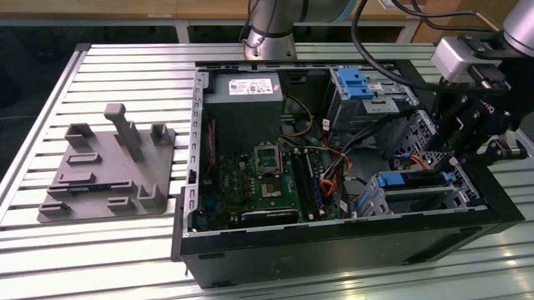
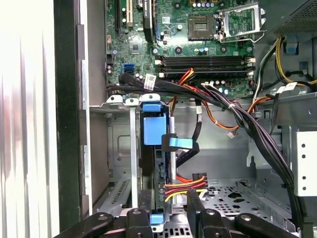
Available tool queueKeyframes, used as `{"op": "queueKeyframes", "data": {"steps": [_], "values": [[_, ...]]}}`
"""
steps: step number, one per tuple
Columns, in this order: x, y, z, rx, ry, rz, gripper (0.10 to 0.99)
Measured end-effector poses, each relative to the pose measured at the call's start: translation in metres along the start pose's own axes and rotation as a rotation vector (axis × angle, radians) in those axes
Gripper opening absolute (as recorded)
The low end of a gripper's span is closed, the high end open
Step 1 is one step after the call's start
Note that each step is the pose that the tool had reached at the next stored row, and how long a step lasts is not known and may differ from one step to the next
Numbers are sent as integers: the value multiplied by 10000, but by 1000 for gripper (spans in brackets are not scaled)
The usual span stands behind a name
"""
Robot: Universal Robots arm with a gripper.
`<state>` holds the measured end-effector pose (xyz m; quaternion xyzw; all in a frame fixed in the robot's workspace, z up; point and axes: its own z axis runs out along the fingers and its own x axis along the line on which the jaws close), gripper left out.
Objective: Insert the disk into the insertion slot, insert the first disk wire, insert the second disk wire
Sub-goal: 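Insert the second disk wire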
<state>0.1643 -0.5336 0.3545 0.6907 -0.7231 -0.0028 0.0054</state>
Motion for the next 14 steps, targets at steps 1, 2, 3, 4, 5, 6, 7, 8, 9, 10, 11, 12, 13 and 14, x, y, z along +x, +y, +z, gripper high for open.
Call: {"op": "queueKeyframes", "data": {"steps": [1,2,3,4,5,6,7,8,9,10,11,12,13,14], "values": [[-23,3,-11,3,58,1,416],[-42,7,-22,6,120,2,416],[-58,12,-30,9,193,2,416],[-73,17,-36,13,295,3,416],[-86,23,-40,19,415,5,416],[-98,30,-44,26,558,6,416],[-111,37,-45,34,737,9,416],[-124,42,-45,42,916,11,416],[-136,49,-45,50,1097,13,416],[-146,55,-45,58,1271,15,416],[-155,65,-45,67,1455,17,416],[-163,77,-44,82,1621,20,416],[-170,90,-45,129,1751,25,416],[-178,102,-44,210,1851,33,416]]}}
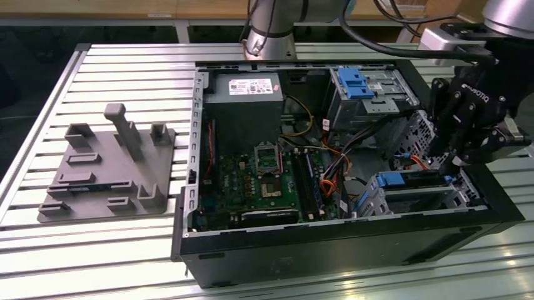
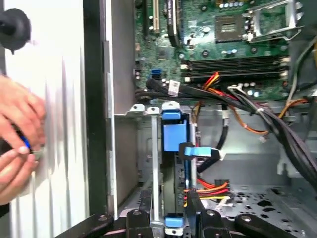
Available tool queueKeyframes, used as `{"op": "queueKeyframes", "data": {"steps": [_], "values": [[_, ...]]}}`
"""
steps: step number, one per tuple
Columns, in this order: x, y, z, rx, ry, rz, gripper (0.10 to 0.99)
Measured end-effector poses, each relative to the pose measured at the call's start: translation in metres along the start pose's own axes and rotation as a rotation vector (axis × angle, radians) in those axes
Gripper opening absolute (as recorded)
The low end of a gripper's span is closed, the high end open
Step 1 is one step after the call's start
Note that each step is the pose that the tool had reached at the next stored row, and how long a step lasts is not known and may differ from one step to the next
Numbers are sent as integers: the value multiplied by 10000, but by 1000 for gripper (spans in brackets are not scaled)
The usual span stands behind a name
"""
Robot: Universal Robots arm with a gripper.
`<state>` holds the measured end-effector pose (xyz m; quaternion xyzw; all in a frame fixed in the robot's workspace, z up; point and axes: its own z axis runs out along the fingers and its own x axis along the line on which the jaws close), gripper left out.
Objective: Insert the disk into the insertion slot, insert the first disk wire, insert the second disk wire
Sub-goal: 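Insert the second disk wire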
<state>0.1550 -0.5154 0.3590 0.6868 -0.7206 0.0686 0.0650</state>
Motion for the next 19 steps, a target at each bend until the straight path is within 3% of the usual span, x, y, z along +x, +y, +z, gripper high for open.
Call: {"op": "queueKeyframes", "data": {"steps": [1,4,5,6,11,16,19], "values": [[-11,10,-3,143,62,27,416],[-56,27,-11,605,69,117,416],[-73,36,-14,733,66,142,416],[-90,50,-18,791,67,153,416],[-179,132,-34,829,115,162,416],[-303,155,-57,843,355,152,416],[-335,209,-63,851,505,145,416]]}}
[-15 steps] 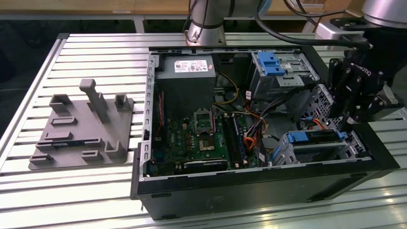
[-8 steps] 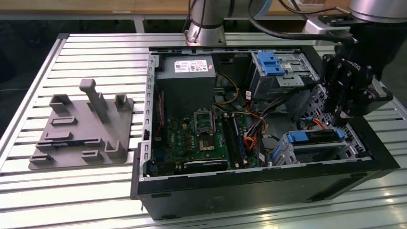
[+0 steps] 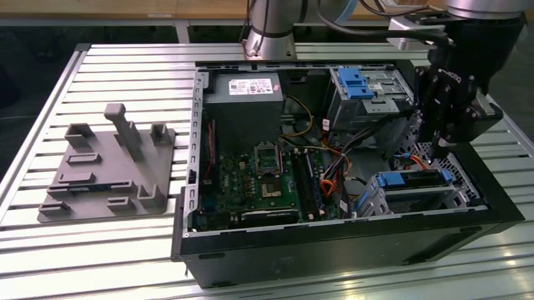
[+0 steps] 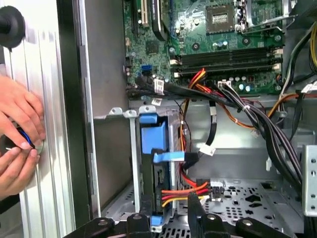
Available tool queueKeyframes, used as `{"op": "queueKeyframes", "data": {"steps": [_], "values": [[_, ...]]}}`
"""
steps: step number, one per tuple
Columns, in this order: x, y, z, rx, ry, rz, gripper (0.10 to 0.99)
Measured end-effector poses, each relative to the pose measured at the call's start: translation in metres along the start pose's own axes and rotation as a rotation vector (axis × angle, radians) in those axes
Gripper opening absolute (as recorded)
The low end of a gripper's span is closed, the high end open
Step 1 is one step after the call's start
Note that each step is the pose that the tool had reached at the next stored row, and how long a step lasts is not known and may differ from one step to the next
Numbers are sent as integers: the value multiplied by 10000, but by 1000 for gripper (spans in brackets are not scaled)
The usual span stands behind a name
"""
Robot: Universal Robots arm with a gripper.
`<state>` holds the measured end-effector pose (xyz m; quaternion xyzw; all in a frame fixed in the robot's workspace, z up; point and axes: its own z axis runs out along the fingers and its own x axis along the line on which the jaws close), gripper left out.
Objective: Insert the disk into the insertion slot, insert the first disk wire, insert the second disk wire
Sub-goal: 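Insert the second disk wire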
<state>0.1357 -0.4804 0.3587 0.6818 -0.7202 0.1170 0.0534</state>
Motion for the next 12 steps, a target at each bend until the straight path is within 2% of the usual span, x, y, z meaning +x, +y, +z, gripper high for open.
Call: {"op": "queueKeyframes", "data": {"steps": [6,12], "values": [[-10,155,-17,14,217,-17,416],[-25,237,-28,20,476,-36,416]]}}
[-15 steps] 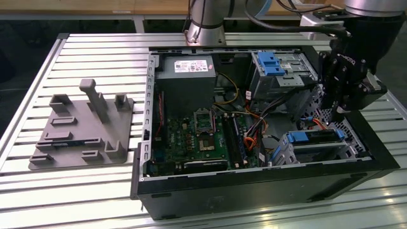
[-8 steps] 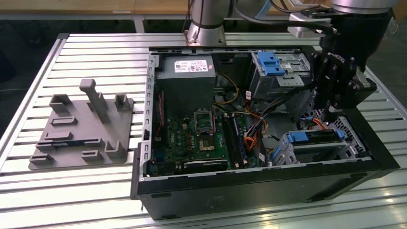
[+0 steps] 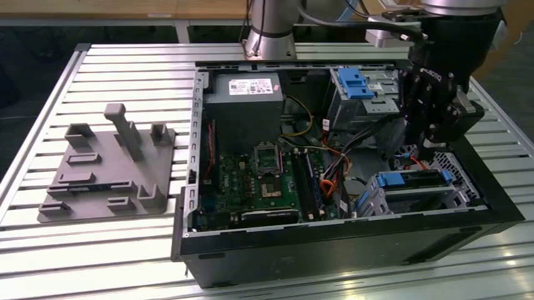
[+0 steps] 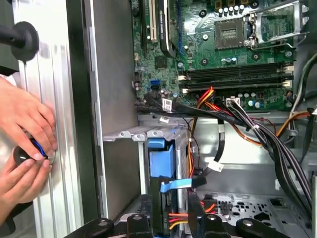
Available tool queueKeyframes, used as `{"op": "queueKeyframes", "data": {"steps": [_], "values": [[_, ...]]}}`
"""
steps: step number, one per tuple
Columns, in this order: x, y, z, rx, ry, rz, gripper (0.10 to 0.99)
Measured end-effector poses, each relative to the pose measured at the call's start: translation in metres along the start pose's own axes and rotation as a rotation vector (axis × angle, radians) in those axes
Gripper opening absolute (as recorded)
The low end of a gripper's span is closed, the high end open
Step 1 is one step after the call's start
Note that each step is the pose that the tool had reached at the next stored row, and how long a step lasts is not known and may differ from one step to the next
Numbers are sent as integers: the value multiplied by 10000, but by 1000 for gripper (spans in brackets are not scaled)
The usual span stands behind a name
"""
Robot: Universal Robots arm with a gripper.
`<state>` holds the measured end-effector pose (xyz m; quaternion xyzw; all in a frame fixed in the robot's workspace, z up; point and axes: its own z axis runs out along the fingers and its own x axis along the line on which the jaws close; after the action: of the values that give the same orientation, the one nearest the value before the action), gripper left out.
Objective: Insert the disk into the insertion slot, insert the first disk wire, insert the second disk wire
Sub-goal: 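Insert the second disk wire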
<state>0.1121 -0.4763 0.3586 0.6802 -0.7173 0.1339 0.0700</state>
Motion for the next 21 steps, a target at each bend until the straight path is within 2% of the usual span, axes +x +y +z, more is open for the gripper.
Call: {"op": "queueKeyframes", "data": {"steps": [8,10,14,18,21], "values": [[-7,97,14,-20,327,-37,416],[-10,105,23,-47,397,-54,416],[-18,115,46,-92,628,-90,416],[-45,118,55,-88,841,-109,416],[-88,121,57,-83,932,-113,416]]}}
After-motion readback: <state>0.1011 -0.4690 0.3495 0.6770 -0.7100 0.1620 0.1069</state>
